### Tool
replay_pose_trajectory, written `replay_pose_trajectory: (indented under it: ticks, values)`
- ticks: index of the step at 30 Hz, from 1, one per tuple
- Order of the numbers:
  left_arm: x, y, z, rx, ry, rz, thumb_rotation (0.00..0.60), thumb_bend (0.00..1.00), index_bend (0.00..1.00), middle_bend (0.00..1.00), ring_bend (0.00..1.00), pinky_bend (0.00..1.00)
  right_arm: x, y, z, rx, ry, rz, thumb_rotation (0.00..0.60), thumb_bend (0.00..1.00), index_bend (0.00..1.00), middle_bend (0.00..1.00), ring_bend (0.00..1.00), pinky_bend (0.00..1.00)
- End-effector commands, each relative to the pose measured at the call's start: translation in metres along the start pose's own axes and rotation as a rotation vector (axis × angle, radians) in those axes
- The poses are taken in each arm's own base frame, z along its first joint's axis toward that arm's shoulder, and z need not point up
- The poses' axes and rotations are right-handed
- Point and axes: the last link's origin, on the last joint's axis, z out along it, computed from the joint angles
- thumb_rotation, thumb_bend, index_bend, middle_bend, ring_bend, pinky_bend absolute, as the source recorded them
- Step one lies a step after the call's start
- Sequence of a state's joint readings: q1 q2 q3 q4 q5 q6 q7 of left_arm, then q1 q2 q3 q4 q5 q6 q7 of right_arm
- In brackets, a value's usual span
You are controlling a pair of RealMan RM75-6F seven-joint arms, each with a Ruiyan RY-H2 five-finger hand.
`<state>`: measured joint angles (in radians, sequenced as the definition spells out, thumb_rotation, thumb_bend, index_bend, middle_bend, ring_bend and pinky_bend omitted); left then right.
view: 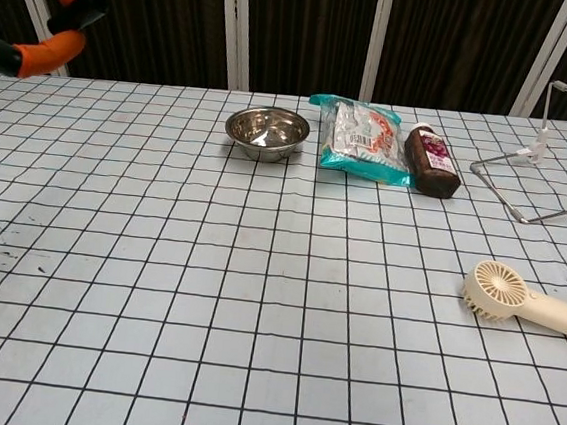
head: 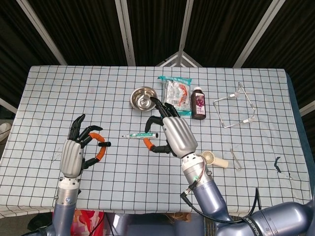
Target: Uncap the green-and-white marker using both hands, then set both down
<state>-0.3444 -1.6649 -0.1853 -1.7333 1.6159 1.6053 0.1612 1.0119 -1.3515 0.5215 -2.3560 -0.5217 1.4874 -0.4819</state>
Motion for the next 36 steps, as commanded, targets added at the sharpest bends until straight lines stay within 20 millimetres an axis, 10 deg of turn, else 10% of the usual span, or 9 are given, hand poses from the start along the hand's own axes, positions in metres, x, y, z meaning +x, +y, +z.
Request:
replay_pose_trajectory:
  ticks: [1,19,36]
  values:
    - [0.004,-0.011,-0.005,0.023,0.006,0.005,0.600,0.54,0.61,0.34,0.00,0.00,0.005,0.007,-0.001,-0.011,0.008,0.012,0.600,0.58,0.83,0.05,0.15,0.05]
    - [-0.039,-0.092,-0.031,0.169,-0.198,0.159,0.600,0.53,0.59,0.31,0.00,0.00,0.000,0.051,-0.025,-0.060,-0.026,0.030,0.600,0.58,0.83,0.05,0.15,0.05]
    - [-0.096,-0.103,-0.011,0.208,-0.347,0.158,0.600,0.53,0.53,0.28,0.00,0.00,-0.012,0.069,-0.023,-0.087,-0.047,0.052,0.600,0.58,0.84,0.05,0.15,0.05]
